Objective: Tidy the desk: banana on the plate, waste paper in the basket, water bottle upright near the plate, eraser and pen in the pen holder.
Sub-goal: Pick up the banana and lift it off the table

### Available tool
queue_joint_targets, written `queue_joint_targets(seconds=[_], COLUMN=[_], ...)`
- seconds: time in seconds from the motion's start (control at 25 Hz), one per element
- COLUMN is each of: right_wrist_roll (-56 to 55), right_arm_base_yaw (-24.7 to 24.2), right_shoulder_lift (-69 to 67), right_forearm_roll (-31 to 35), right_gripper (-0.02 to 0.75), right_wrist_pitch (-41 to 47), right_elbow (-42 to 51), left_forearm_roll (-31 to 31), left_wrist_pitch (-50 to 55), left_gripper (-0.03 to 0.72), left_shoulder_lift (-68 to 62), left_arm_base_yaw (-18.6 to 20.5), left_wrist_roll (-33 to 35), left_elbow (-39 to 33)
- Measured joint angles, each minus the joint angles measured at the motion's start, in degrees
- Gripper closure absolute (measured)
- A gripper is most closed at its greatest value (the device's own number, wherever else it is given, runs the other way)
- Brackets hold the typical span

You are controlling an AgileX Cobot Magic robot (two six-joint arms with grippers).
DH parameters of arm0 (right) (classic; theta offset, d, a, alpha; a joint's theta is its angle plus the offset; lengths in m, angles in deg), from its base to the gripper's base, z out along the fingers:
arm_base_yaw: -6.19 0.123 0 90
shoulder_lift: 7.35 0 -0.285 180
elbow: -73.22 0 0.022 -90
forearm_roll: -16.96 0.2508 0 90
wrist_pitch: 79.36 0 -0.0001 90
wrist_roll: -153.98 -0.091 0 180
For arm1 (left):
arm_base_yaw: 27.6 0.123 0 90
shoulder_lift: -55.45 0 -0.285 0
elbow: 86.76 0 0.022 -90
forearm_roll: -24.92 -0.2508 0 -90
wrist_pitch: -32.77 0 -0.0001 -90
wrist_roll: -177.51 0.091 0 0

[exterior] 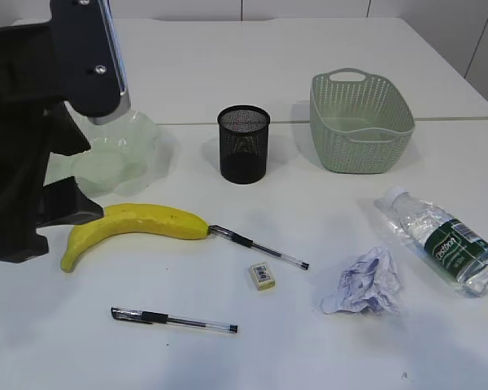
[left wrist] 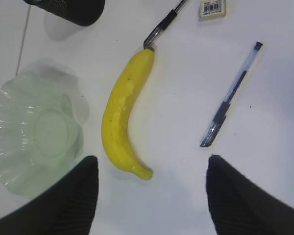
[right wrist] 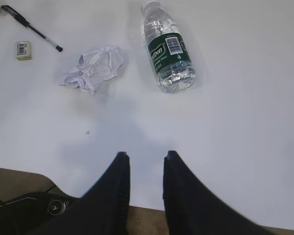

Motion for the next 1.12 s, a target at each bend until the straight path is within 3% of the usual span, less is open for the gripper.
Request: queue_joint_targets(seconds=[0.16,0.4,0.52,1.12], right_wrist_roll=[0.0,0.1,0.4,0.9], right_arm_base_yaw=[0.0,0.0,0.0,0.0], right_shoulder_lift=[0.0,0.0,0.0,0.0], right_forearm_roll=[0.0,0.0,0.0,0.0], right_gripper=[0.562,0.562,0.562,0.562], right_wrist_pitch=[0.0,0.1,0.1,0.1], right_elbow=[0.0,0.0,0.0,0.0], left_forearm_roll=[1.3,11.9,13.7,12.5], left_wrist_pitch=[-0.7,-4.7,-5.9,-15.6], left_gripper=[0.203,0.203,0.203,0.203], left_shoulder_lift=[-2.0,-4.5,-6.1,-18.7], left_arm_base_yaw=[3.2,10.6,13.1,14.8], left_wrist_roll=[1.0,10.9,13.8,17.7], left_elbow=[0.0,0.0,0.0,0.0])
